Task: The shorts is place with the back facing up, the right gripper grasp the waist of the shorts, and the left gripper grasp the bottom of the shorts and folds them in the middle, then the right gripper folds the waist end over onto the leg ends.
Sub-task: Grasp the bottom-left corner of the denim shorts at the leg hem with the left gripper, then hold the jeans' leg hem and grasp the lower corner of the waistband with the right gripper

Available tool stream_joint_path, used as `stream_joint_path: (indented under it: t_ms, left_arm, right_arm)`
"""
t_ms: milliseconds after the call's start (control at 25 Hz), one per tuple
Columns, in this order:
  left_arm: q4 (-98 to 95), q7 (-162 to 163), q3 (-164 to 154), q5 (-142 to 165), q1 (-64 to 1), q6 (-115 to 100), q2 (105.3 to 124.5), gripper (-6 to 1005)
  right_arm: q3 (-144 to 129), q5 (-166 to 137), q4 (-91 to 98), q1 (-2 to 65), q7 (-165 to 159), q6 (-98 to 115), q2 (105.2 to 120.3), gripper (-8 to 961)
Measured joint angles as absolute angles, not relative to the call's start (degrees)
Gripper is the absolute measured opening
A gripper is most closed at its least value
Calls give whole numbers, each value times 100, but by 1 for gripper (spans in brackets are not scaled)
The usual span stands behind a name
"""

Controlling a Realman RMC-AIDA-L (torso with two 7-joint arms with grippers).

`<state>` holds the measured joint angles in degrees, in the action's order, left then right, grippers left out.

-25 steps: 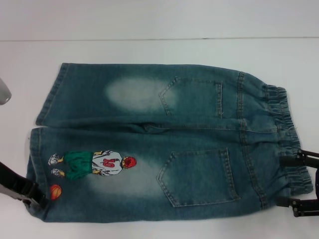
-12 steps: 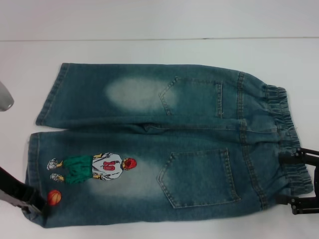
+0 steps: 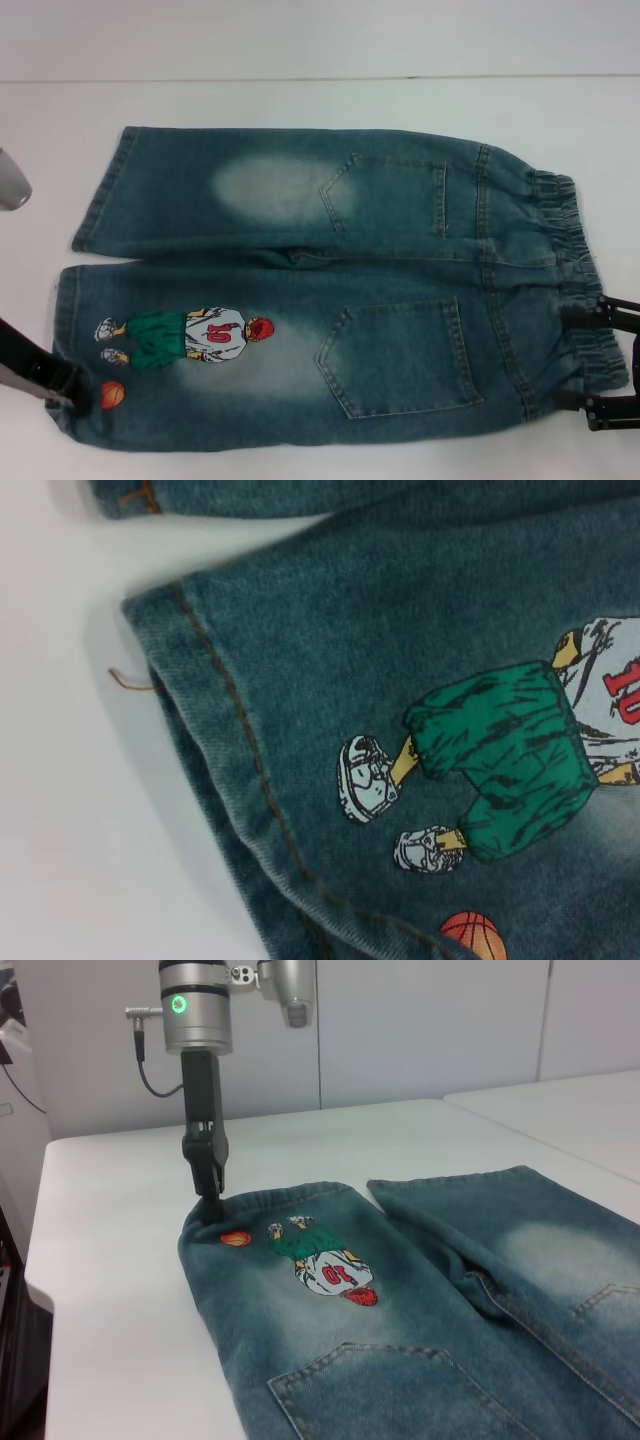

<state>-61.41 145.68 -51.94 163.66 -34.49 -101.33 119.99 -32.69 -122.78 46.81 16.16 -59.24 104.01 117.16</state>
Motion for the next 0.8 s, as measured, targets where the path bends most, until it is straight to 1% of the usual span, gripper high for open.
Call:
stream_joint_path:
  t_ms: [280, 520, 720, 760, 800]
  left_arm:
    - [-6141, 14576, -5176, 16334, -3514, -10086, 12020, 50]
    - [-6177, 14495, -5162, 16308, -3638, -9989, 12071, 51]
    - [-6208, 14285, -5139, 16084, -3675, -9861, 12113, 51]
    - [-6210, 14260, -5145, 15995, -3680, -9844, 12116, 51]
    - [-6210, 14260, -5145, 15995, -3680, -9844, 12116, 51]
  right_arm:
    - [-3074, -12261, 4693, 1590, -6080, 10416, 11706, 915]
    - [-2988, -12722, 5305, 1591, -7407, 10494, 11498, 914]
    - [-2972, -13552, 6136, 1626, -8197, 10960, 11457, 914]
    - [-2968, -13817, 6282, 1715, -8433, 11187, 11414, 914]
    - [-2968, -13817, 6282, 1715, -8433, 11187, 11414, 914]
